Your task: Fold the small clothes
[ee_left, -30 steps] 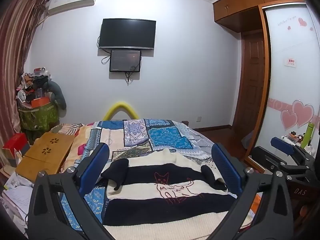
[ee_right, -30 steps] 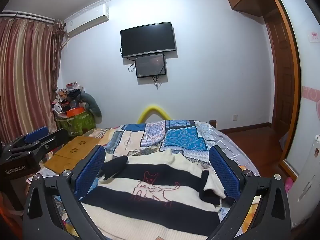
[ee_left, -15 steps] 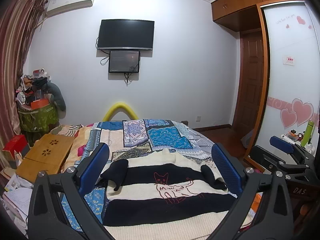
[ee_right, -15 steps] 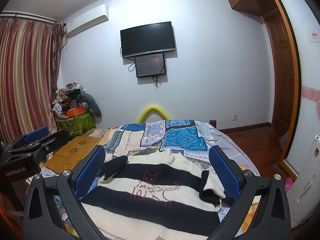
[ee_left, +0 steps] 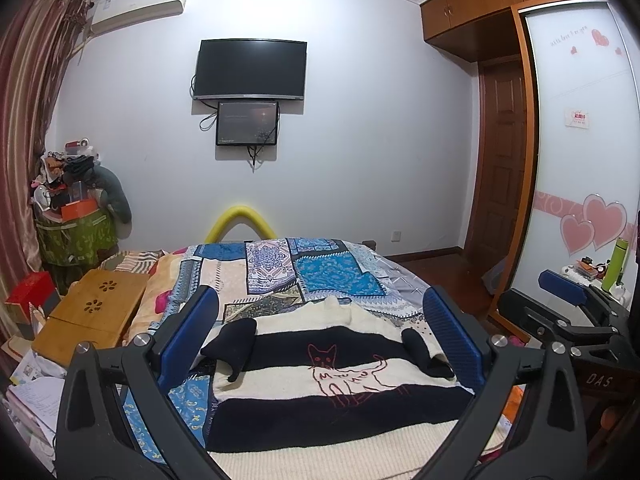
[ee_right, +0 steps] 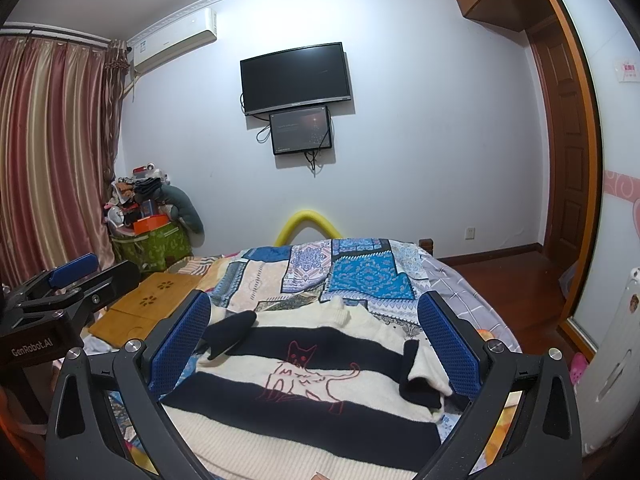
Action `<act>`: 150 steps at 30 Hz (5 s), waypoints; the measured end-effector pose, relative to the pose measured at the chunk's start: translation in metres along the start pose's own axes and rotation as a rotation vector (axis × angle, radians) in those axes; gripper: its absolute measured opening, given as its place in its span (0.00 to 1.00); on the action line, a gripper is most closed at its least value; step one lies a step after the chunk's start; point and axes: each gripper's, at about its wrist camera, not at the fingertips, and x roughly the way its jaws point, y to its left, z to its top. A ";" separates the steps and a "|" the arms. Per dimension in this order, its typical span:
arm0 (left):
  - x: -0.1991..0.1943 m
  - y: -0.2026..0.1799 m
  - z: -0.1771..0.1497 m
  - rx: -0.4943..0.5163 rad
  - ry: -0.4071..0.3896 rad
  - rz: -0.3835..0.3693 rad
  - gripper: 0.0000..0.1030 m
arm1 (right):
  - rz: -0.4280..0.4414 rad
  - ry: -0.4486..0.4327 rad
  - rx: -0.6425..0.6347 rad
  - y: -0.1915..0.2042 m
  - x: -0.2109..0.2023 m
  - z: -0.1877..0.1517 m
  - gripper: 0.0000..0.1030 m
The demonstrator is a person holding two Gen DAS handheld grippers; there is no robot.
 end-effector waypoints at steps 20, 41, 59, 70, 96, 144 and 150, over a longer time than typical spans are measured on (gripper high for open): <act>-0.001 -0.003 0.000 0.016 -0.001 -0.003 1.00 | -0.001 0.000 -0.001 -0.002 0.000 -0.001 1.00; -0.001 -0.002 -0.001 0.015 0.000 -0.002 1.00 | -0.002 0.002 0.000 0.000 0.002 -0.002 1.00; 0.051 0.032 0.001 -0.021 0.046 0.092 1.00 | 0.000 0.056 -0.019 -0.002 0.039 0.001 1.00; 0.134 0.101 -0.008 -0.059 0.201 0.150 1.00 | 0.018 0.142 -0.078 -0.011 0.105 0.011 1.00; 0.326 0.302 -0.131 -0.270 0.677 0.381 0.80 | 0.068 0.543 0.001 -0.063 0.276 -0.030 1.00; 0.323 0.167 -0.031 -0.067 0.562 0.058 0.07 | -0.102 0.852 0.217 -0.214 0.239 -0.121 0.73; 0.328 0.144 -0.031 -0.059 0.574 0.026 0.07 | -0.040 0.841 0.228 -0.205 0.238 -0.117 0.21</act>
